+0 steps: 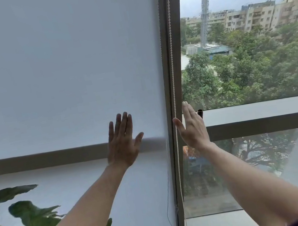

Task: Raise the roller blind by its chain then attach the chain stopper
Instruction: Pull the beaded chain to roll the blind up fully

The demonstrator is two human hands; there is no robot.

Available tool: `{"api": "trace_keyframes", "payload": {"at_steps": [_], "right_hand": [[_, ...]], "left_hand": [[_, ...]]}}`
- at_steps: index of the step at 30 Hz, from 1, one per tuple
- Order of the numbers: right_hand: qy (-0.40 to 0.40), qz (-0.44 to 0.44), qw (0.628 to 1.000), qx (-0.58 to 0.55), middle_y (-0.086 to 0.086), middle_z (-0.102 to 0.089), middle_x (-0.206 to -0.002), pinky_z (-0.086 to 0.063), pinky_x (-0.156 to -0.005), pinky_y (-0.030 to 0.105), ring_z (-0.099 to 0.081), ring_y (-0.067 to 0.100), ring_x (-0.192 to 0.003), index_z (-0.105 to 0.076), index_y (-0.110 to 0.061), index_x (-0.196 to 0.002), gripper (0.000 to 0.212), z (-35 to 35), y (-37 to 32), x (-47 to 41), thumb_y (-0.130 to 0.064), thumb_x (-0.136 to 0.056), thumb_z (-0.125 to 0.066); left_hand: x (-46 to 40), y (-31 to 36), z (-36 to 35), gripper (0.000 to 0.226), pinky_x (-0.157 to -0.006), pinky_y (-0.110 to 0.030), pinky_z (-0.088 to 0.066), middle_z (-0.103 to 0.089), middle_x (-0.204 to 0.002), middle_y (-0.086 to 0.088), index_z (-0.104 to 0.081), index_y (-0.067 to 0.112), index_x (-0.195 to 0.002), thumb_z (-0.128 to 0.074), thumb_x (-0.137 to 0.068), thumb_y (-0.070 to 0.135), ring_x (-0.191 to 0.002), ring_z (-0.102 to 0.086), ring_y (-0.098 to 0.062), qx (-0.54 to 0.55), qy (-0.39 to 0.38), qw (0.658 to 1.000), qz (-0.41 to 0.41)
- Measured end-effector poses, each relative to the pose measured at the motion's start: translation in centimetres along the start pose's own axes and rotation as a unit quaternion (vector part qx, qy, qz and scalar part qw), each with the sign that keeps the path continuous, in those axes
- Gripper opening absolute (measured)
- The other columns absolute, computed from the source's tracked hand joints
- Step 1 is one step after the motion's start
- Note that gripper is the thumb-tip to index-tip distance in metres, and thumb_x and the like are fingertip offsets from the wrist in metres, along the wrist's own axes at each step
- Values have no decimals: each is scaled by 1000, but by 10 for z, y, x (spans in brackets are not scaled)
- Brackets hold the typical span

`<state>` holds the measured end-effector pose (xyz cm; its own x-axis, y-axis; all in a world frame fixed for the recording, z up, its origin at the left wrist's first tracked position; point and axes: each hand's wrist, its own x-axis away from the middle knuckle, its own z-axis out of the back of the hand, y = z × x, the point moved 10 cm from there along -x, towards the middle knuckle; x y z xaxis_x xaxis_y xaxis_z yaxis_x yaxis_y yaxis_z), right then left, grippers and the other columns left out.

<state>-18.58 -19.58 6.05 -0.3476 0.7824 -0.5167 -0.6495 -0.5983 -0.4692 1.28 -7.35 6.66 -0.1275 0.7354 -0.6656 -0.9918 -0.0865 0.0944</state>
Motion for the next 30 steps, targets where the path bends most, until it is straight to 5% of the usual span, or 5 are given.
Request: {"api": "trace_keyframes", "payload": {"at_steps": [7, 10, 22, 27, 30], "right_hand": [[-42, -108, 926, -358, 13, -69, -107, -52, -89, 39, -67, 22, -95, -45, -12, -139, 43, -23, -8, 2, -36, -103, -42], [-18, -106, 902, -419, 4, -57, -70, -45, -60, 31, -53, 16, -61, -61, -11, -114, 30, -26, -15, 6, -28, -105, -38], [17, -112, 858, -501, -6, -35, -54, -28, -46, 20, -31, 6, -48, -65, -17, -85, 36, -34, -41, 51, -22, -105, -36], [1, -126, 851, -510, -15, -40, -47, -25, -44, 20, -29, 3, -44, -60, -24, -69, 44, -46, -45, 69, -18, -106, -37], [-5, -136, 845, -516, -12, -35, -51, -24, -44, 21, -28, 5, -46, -55, -28, -57, 52, -52, -45, 78, -19, -106, -38]], "left_hand": [[30, 20, -36, 64, -123, -34, -4, -20, -162, -2, -22, 13, -152, -37, -100, 46, -151, -6, -15, 104, -108, 989, 11], [43, 28, -53, 52, -117, -34, -24, -41, -153, -4, -38, 16, -146, -42, -100, 41, -145, -31, -20, 209, -162, 962, 68], [46, 47, -47, 28, -82, -35, -51, -69, -96, 1, -66, 17, -101, -44, -100, 35, -92, -63, -16, 426, -40, 880, 205], [17, 62, -19, 27, -78, -21, -54, -66, -93, 3, -62, 13, -112, -44, -101, 30, -87, -65, -2, 561, -9, 796, 229], [-2, 76, 2, 25, -80, -30, -54, -66, -90, -2, -63, 15, -110, -44, -101, 28, -87, -64, -11, 577, 12, 796, 184]]}}
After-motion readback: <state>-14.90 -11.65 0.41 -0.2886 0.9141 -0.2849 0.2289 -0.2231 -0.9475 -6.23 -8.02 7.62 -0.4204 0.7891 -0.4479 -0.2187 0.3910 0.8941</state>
